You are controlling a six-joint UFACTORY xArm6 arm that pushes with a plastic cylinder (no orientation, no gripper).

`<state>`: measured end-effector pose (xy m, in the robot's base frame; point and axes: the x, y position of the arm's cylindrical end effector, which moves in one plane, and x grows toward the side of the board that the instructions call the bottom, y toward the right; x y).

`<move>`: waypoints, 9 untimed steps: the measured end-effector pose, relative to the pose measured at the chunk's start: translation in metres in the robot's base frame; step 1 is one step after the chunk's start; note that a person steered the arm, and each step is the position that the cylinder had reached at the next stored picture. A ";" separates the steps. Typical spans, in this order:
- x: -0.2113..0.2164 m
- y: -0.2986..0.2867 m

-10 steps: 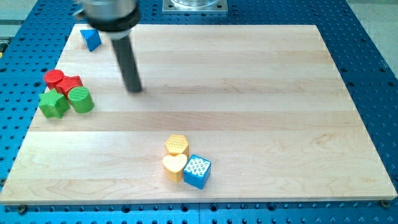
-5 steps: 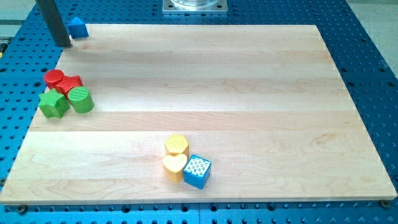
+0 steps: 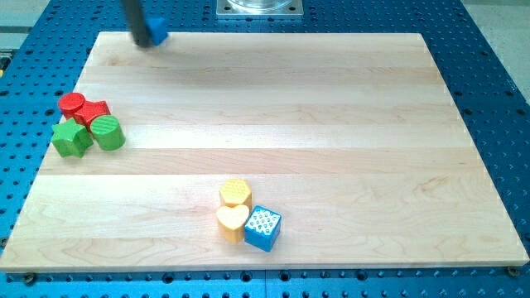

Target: Move triangle diagonally up

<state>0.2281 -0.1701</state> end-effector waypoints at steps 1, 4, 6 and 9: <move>0.068 0.055; -0.037 0.043; -0.011 -0.006; -0.031 -0.101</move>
<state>0.1967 -0.2711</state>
